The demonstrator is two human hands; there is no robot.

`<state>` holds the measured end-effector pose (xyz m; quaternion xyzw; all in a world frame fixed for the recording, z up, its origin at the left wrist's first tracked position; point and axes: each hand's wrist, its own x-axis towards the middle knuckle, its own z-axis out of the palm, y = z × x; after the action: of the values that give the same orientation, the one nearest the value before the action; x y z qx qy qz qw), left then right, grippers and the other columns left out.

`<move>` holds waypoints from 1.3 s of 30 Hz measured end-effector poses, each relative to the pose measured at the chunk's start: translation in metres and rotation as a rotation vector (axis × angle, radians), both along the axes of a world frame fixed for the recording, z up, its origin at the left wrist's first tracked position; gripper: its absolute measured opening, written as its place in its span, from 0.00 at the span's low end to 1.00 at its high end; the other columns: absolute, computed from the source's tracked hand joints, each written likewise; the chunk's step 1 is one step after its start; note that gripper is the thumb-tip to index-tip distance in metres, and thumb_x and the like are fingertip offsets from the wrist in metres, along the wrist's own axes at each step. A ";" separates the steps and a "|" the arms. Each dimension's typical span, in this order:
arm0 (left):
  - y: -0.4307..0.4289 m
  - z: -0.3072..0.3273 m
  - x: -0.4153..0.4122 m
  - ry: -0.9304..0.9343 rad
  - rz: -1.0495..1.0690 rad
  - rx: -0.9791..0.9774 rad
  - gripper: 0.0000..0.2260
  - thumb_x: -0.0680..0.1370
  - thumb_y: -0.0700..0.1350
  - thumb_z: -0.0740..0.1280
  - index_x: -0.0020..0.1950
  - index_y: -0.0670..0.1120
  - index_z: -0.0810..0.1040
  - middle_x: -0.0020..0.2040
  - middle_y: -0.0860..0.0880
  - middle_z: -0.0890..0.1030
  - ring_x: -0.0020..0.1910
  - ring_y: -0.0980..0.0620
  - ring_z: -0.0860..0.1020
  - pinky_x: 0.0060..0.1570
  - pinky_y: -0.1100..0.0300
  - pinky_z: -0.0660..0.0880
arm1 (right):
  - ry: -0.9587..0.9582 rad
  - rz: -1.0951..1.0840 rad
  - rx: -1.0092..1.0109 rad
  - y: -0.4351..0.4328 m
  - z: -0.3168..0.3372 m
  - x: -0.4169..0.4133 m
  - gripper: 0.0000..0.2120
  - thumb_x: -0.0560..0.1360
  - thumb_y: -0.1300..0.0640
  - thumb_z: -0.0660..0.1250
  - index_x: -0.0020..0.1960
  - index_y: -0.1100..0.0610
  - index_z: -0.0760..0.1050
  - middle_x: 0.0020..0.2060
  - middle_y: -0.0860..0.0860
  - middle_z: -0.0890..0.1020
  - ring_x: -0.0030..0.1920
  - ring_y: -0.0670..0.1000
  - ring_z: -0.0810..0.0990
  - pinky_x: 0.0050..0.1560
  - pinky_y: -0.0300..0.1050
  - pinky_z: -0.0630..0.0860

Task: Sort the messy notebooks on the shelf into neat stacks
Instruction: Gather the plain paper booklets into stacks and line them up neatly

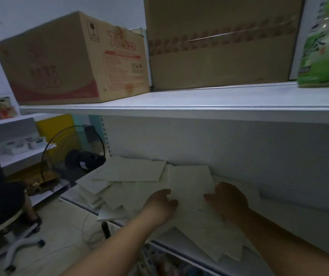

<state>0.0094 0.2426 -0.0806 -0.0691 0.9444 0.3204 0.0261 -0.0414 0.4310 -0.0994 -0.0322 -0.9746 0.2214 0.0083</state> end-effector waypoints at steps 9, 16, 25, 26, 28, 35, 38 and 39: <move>-0.007 0.011 -0.024 -0.269 -0.016 1.165 0.11 0.71 0.37 0.67 0.53 0.40 0.78 0.51 0.39 0.82 0.48 0.40 0.81 0.51 0.47 0.78 | 0.028 -0.141 -0.636 -0.007 0.000 -0.004 0.05 0.72 0.61 0.68 0.48 0.59 0.75 0.45 0.60 0.80 0.42 0.56 0.78 0.43 0.48 0.73; -0.105 0.024 -0.029 0.084 -0.120 1.104 0.22 0.70 0.32 0.67 0.60 0.50 0.73 0.51 0.50 0.83 0.52 0.46 0.81 0.52 0.51 0.78 | 0.101 -0.193 -1.110 -0.099 0.022 0.003 0.06 0.77 0.60 0.63 0.44 0.60 0.76 0.43 0.62 0.80 0.42 0.60 0.79 0.44 0.52 0.75; -0.278 -0.015 -0.076 0.101 0.053 0.975 0.19 0.76 0.31 0.61 0.64 0.46 0.71 0.59 0.41 0.78 0.55 0.40 0.76 0.54 0.45 0.73 | 0.000 -0.335 -0.783 -0.174 -0.003 -0.037 0.06 0.68 0.61 0.66 0.33 0.57 0.73 0.26 0.59 0.77 0.28 0.55 0.75 0.34 0.46 0.70; -0.282 -0.021 -0.077 0.077 0.057 0.970 0.17 0.76 0.31 0.60 0.63 0.45 0.71 0.58 0.41 0.78 0.54 0.41 0.75 0.53 0.47 0.72 | -0.014 -0.359 -0.779 -0.180 0.002 -0.038 0.10 0.69 0.61 0.67 0.30 0.58 0.73 0.26 0.59 0.77 0.28 0.55 0.76 0.34 0.46 0.71; -0.286 -0.029 -0.078 0.041 0.050 0.995 0.16 0.77 0.31 0.60 0.62 0.45 0.70 0.54 0.44 0.78 0.52 0.43 0.75 0.50 0.50 0.70 | -0.046 -0.400 -0.849 -0.196 0.011 -0.039 0.12 0.71 0.59 0.69 0.31 0.62 0.74 0.30 0.60 0.78 0.30 0.56 0.77 0.34 0.46 0.72; -0.289 -0.027 -0.078 -0.006 -0.045 1.128 0.21 0.71 0.30 0.66 0.62 0.43 0.71 0.51 0.46 0.79 0.49 0.45 0.76 0.42 0.56 0.72 | -0.049 -0.499 -1.153 -0.221 0.021 -0.049 0.05 0.75 0.64 0.66 0.42 0.65 0.74 0.34 0.58 0.75 0.32 0.53 0.74 0.35 0.47 0.78; -0.292 -0.025 -0.077 -0.021 -0.087 1.162 0.24 0.69 0.31 0.67 0.63 0.43 0.71 0.50 0.46 0.79 0.48 0.47 0.76 0.41 0.58 0.71 | -0.077 -0.439 -1.411 -0.231 0.023 -0.046 0.07 0.77 0.69 0.59 0.44 0.66 0.75 0.40 0.59 0.78 0.39 0.56 0.77 0.45 0.54 0.80; -0.292 -0.024 -0.076 -0.023 -0.108 1.185 0.27 0.64 0.34 0.67 0.63 0.42 0.71 0.50 0.45 0.80 0.48 0.46 0.77 0.41 0.57 0.72 | -0.071 -0.426 -1.449 -0.232 0.024 -0.044 0.07 0.77 0.70 0.58 0.44 0.66 0.74 0.41 0.58 0.79 0.40 0.56 0.78 0.42 0.52 0.81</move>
<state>-0.0662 -0.0491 -0.1051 0.0020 0.6065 0.7904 0.0865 -0.0856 0.1987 -0.0755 -0.2243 -0.5577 0.7992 -0.0037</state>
